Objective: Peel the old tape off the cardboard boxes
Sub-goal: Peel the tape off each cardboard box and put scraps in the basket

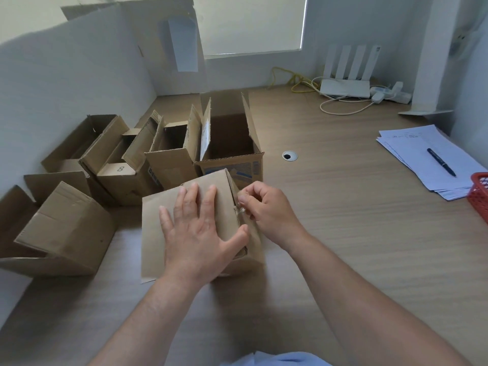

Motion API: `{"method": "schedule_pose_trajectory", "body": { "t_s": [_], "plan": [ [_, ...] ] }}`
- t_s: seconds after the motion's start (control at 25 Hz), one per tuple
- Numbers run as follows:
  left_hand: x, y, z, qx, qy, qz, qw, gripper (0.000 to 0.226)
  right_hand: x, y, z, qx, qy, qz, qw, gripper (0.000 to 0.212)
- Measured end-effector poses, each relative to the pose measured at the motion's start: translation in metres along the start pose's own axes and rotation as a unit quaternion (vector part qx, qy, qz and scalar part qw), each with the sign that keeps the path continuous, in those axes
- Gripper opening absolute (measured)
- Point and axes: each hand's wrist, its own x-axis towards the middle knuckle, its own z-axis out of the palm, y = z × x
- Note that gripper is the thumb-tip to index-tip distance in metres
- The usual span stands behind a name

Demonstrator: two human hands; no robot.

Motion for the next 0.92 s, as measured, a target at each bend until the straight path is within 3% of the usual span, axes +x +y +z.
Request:
{"method": "schedule_pose_trajectory", "body": {
  "t_s": [0.08,0.16,0.24,0.32,0.48,0.64,0.76,0.92],
  "plan": [
    [-0.008,-0.007,-0.003,-0.187,0.048,-0.012,0.981,0.093,0.000,-0.028,0.001,-0.101,0.028,-0.117,0.988,0.016],
    [-0.017,-0.010,-0.002,-0.410,0.022,-0.046,0.911,0.089,-0.002,-0.054,0.003,-0.221,0.033,-0.211,0.952,0.013],
    [-0.029,-0.010,0.007,-0.543,-0.021,-0.075,0.836,0.083,-0.001,-0.064,0.013,-0.326,0.002,-0.229,0.917,0.011],
    [-0.039,-0.013,0.023,-0.550,-0.038,-0.102,0.828,0.078,-0.004,-0.052,0.027,-0.386,-0.039,-0.194,0.901,0.017],
    [-0.053,-0.036,0.065,-0.504,-0.083,-0.130,0.850,0.071,-0.013,-0.008,0.041,-0.373,-0.138,-0.064,0.915,0.016],
    [-0.061,-0.046,0.094,-0.547,-0.118,-0.149,0.815,0.061,-0.013,0.030,0.054,-0.360,-0.172,-0.010,0.917,0.008],
    [-0.066,-0.048,0.110,-0.560,-0.140,-0.179,0.797,0.067,-0.018,0.059,0.052,-0.295,-0.184,0.066,0.935,0.015],
    [-0.072,-0.047,0.121,-0.534,-0.146,-0.175,0.814,0.084,-0.017,0.075,0.050,-0.221,-0.178,0.108,0.953,0.024]
  ]
}}
